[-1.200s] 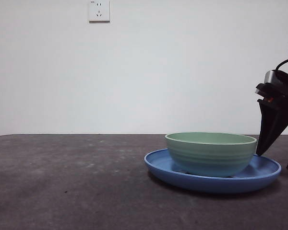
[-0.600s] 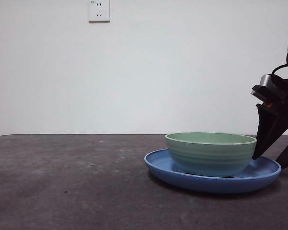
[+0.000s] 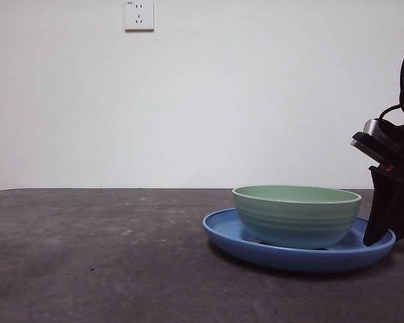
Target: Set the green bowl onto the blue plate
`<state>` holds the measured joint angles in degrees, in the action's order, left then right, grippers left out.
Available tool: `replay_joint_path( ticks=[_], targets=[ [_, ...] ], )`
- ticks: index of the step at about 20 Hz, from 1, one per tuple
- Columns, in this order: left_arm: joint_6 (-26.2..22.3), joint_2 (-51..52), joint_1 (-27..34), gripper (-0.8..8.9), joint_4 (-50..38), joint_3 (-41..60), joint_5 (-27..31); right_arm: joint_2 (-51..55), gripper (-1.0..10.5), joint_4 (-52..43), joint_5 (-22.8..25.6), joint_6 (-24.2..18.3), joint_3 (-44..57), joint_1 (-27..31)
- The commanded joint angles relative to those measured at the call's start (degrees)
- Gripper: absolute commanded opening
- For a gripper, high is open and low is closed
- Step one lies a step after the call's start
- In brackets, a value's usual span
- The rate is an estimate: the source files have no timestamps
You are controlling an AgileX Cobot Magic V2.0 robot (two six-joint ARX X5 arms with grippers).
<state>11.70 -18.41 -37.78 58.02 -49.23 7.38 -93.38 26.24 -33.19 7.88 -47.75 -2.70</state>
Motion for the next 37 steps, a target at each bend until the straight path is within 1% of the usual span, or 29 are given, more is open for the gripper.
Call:
replay_joint_path(
  ticks=[1, 4, 8, 10, 12, 15, 18, 22, 28, 33, 37],
  targets=[
    [0.37, -0.20, -0.52, 6.88, -0.63, -0.68, 0.13, -1.05, 0.2, -0.07, -0.04, -0.66, -0.66, -0.04],
    [0.37, -0.20, -0.52, 6.88, -0.63, -0.68, 0.13, -0.98, 0.2, 0.92, -0.07, 0.87, -1.88, -0.07],
    [0.37, -0.20, -0.52, 6.88, -0.63, -0.68, 0.13, -0.98, 0.2, 9.16, -0.02, 1.16, -8.87, -1.29],
    [0.37, -0.20, -0.52, 6.88, -0.63, -0.68, 0.13, -0.98, 0.2, 12.48, -0.04, 1.20, -12.52, -3.30],
    [0.37, -0.20, -0.52, 6.88, -0.63, -0.68, 0.13, -0.98, 0.2, 13.68, -0.02, 2.27, -15.58, -6.12],
    [0.37, -0.20, -0.52, 6.88, -0.63, -0.68, 0.13, -1.01, 0.2, 12.57, 0.20, 5.51, -18.36, -10.95],
    [0.37, -0.20, -0.52, 6.88, -0.63, -0.68, 0.13, -1.51, 0.1, 9.29, 0.83, 8.13, -18.47, -15.45],
    [0.37, -0.20, -0.52, 6.88, -0.63, -0.68, 0.13, -4.66, 0.1, 6.38, 1.64, 9.60, -18.47, -19.41],
    [0.37, -0.20, -0.52, 6.88, -0.63, -0.68, 0.13, -10.54, 0.2, 4.63, 1.70, 9.66, -18.47, -20.41],
    [0.37, -0.20, -0.52, 6.88, -0.63, -0.68, 0.13, -11.23, 0.2, 2.27, 1.75, 9.68, -18.47, -20.57],
    [0.37, -0.20, -0.52, 6.88, -0.63, -0.68, 0.13, -12.33, 0.2, 2.16, 1.66, 9.64, -18.47, -20.59]
  ],
)
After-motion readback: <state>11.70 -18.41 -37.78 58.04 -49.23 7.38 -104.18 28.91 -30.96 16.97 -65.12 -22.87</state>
